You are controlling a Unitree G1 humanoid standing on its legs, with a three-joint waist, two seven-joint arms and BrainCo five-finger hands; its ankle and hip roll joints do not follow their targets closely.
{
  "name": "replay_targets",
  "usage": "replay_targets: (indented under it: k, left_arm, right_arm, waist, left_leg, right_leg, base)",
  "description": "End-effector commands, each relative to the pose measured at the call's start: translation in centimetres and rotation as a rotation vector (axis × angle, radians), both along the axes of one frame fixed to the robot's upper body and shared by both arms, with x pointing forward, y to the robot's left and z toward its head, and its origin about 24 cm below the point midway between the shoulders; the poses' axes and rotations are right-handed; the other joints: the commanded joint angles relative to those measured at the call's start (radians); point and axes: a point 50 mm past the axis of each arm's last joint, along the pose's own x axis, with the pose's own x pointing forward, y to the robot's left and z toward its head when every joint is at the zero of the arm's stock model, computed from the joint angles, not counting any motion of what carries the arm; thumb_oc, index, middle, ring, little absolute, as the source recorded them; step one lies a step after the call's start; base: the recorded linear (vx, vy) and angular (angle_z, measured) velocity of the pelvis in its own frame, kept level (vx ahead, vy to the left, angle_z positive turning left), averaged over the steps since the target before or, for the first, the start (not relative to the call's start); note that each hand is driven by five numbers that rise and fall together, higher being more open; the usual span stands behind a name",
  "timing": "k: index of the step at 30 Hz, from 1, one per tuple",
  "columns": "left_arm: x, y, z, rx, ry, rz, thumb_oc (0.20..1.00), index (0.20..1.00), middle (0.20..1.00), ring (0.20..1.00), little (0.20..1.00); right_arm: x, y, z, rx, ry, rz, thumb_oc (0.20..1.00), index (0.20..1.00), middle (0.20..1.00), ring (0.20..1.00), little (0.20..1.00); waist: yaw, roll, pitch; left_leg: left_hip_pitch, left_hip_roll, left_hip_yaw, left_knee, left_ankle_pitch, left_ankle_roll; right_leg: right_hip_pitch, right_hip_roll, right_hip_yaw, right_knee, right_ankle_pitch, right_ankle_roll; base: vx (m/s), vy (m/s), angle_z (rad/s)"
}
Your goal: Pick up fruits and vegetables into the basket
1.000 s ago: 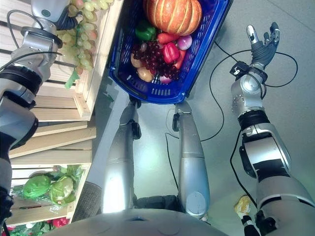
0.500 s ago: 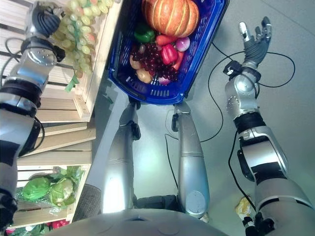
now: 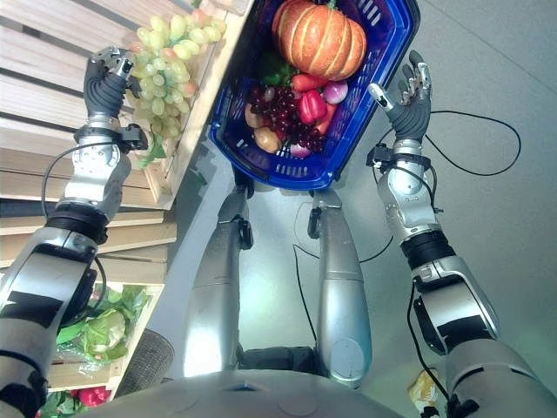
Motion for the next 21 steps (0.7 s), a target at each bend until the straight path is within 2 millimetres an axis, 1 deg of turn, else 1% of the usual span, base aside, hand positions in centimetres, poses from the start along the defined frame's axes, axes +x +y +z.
replay_targets:
  k: [1, 2, 4, 5, 6, 8, 10, 11, 14, 18, 21]
  left_arm:
    - [-0.1, 0.0, -1.1, 0.161, 0.041, 0.183, 0.539, 0.539, 0.539, 0.539, 0.539]
    - [0.0, 0.7, -1.1, 0.217, 0.069, 0.262, 1.0, 1.0, 1.0, 1.0, 1.0]
    - [0.1, 1.0, -1.0, 0.235, 0.082, 0.308, 1.0, 1.0, 1.0, 1.0, 1.0]
    - [0.3, 1.5, -0.9, 0.321, 0.117, 0.381, 1.0, 1.0, 1.0, 1.0, 1.0]
    - [0.3, 1.6, -0.8, 0.36, 0.119, 0.411, 1.0, 1.0, 1.0, 1.0, 1.0]
    - [0.7, 2.1, 0.1, 0.485, 0.135, 0.531, 1.0, 1.0, 1.0, 1.0, 1.0]
    - [0.8, 2.2, 0.4, 0.529, 0.142, 0.563, 1.0, 1.0, 1.0, 1.0, 1.0]
    - [0.9, 2.2, 0.7, 0.584, 0.137, 0.594, 1.0, 1.0, 1.0, 1.0, 1.0]
    - [1.2, 2.2, 1.5, 0.668, 0.131, 0.636, 1.0, 1.0, 1.0, 1.0, 1.0]
    - [1.5, 2.2, 1.8, 0.718, 0.142, 0.65, 1.0, 1.0, 1.0, 1.0, 1.0]
    - [1.8, 2.3, 2.2, 0.747, 0.171, 0.663, 1.0, 1.0, 1.0, 1.0, 1.0]
  right_arm:
    - [-1.1, -0.7, 0.9, 0.011, -0.064, -0.006, 1.0, 1.0, 1.0, 1.0, 1.0]
    - [-1.1, -0.9, 0.8, 0.011, -0.058, -0.011, 1.0, 1.0, 1.0, 1.0, 1.0]
    - [-1.0, -1.0, 0.9, 0.014, -0.054, -0.016, 1.0, 1.0, 1.0, 1.0, 1.0]
    - [-1.0, -1.1, 0.8, 0.02, -0.05, -0.023, 1.0, 1.0, 1.0, 1.0, 1.0]
    - [-1.0, -1.2, 0.8, 0.02, -0.05, -0.027, 1.0, 1.0, 1.0, 1.0, 1.0]
    - [-0.7, -1.2, 1.1, 0.044, -0.051, -0.055, 1.0, 1.0, 1.0, 1.0, 1.0]
    - [-0.7, -1.4, 1.1, 0.062, -0.051, -0.08, 1.0, 1.0, 1.0, 1.0, 1.0]
    - [-0.6, -1.7, 1.0, 0.087, -0.05, -0.102, 1.0, 1.0, 1.0, 1.0, 1.0]
    - [-0.4, -2.5, 1.1, 0.135, -0.046, -0.152, 1.0, 1.0, 1.0, 1.0, 1.0]
    - [-0.2, -2.8, 1.1, 0.156, -0.044, -0.167, 1.0, 1.0, 1.0, 1.0, 1.0]
    - [0.0, -2.7, 1.4, 0.149, -0.047, -0.163, 1.0, 1.0, 1.0, 1.0, 1.0]
  waist:
    - [0.002, 0.009, -0.036]
    - [-0.001, 0.008, -0.036]
    - [-0.003, 0.006, -0.036]
    - [-0.005, 0.004, -0.036]
    - [-0.006, 0.003, -0.036]
    - [-0.012, -0.002, -0.036]
    - [-0.015, -0.003, -0.036]
    - [-0.018, -0.005, -0.036]
    - [-0.027, -0.005, -0.036]
    - [-0.032, -0.005, -0.036]
    - [-0.036, -0.007, -0.036]
  left_leg:
    - [-0.016, -0.004, 0.006, 0.097, -0.08, 0.01]
    - [-0.017, -0.001, 0.007, 0.098, -0.08, 0.009]
    - [-0.016, 0.0, 0.007, 0.097, -0.079, 0.009]
    - [-0.015, 0.001, 0.008, 0.097, -0.078, 0.009]
    - [-0.015, 0.002, 0.008, 0.097, -0.078, 0.008]
    - [-0.018, 0.004, 0.009, 0.096, -0.075, 0.008]
    - [-0.019, 0.003, 0.009, 0.097, -0.074, 0.007]
    - [-0.019, 0.004, 0.01, 0.097, -0.074, 0.007]
    - [-0.022, 0.006, 0.014, 0.097, -0.071, 0.004]
    - [-0.025, 0.008, 0.017, 0.1, -0.071, 0.001]
    - [-0.029, 0.01, 0.017, 0.102, -0.071, 0.0]
  right_leg:
    - [0.056, -0.005, 0.021, -0.054, 0.027, 0.095]
    - [0.056, -0.005, 0.022, -0.053, 0.027, 0.095]
    - [0.056, -0.003, 0.024, -0.053, 0.028, 0.095]
    - [0.057, -0.002, 0.024, -0.051, 0.026, 0.096]
    - [0.057, -0.002, 0.024, -0.051, 0.026, 0.096]
    - [0.053, 0.0, 0.025, -0.055, 0.032, 0.096]
    - [0.051, 0.0, 0.026, -0.055, 0.034, 0.097]
    - [0.052, 0.0, 0.026, -0.056, 0.034, 0.096]
    - [0.049, 0.0, 0.03, -0.06, 0.038, 0.095]
    - [0.046, -0.001, 0.032, -0.06, 0.039, 0.095]
    - [0.042, -0.001, 0.036, -0.06, 0.04, 0.095]
  base:
    - [0.0, 0.0, 0.0]
    - [0.0, 0.0, 0.0]
    - [0.0, 0.0, 0.0]
    - [0.0, 0.0, 0.0]
    - [0.0, 0.0, 0.0]
    - [0.0, 0.0, 0.0]
    - [0.0, 0.0, 0.0]
    - [0.0, 0.0, 0.0]
    - [0.0, 0.0, 0.0]
    - [0.0, 0.0, 0.0]
    - [0.0, 0.0, 0.0]
